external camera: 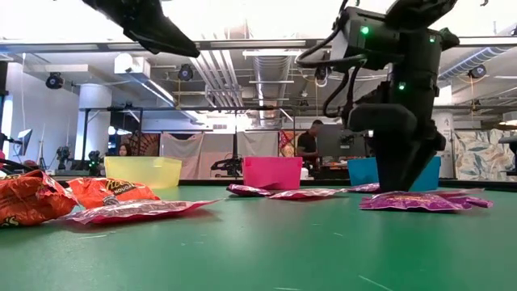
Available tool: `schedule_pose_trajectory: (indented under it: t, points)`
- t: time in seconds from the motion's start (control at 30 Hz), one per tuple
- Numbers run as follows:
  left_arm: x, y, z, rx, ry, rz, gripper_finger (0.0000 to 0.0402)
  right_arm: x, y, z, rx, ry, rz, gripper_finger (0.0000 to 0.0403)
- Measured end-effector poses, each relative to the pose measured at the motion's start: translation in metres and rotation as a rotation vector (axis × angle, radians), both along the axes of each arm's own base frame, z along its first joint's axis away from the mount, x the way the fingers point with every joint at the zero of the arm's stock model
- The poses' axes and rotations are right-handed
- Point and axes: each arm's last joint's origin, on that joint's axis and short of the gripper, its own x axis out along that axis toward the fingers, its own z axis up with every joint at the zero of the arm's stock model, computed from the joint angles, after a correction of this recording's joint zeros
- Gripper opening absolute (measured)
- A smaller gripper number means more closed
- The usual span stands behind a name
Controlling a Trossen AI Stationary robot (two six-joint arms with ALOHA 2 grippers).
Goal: Sort candy by brand, put in halloween buckets
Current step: Put the pink candy into the yellow bin
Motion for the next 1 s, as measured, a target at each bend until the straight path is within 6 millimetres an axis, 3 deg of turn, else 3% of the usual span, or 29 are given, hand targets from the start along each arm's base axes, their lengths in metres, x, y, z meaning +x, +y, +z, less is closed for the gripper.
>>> schedule_pose_trajectory:
  t: [0.2, 0.47, 0.53, 0.7, 0.9, 1.0]
  points:
    - [0.000, 0.000, 0.000, 0.000, -0.003, 0.001, 0.0136, 0.002, 0.000, -0.015, -0.017, 0.049, 0.009, 0.0175]
    - [0.000, 0.000, 0.001, 0.000, -0.007, 0.002, 0.0136, 0.003, -0.001, -0.008, -0.056, 0.008, 0.027, 0.0034]
    - [0.001, 0.000, 0.000, 0.000, -0.007, 0.002, 0.0136, 0.002, -0.001, -0.004, -0.057, -0.008, 0.043, 0.0018]
    - [0.004, -0.001, 0.000, -0.001, -0.015, 0.001, 0.0136, -0.005, -0.002, 0.018, -0.052, -0.074, 0.064, 0.0012]
    - [0.012, -0.004, -0.007, -0.021, -0.047, -0.070, 0.0136, -0.002, -0.003, 0.065, -0.118, -0.390, 0.149, 0.0012]
    - [0.015, -0.006, -0.013, -0.043, -0.116, -0.114, 0.0136, 0.005, -0.002, 0.087, -0.167, -0.630, 0.238, 0.0012]
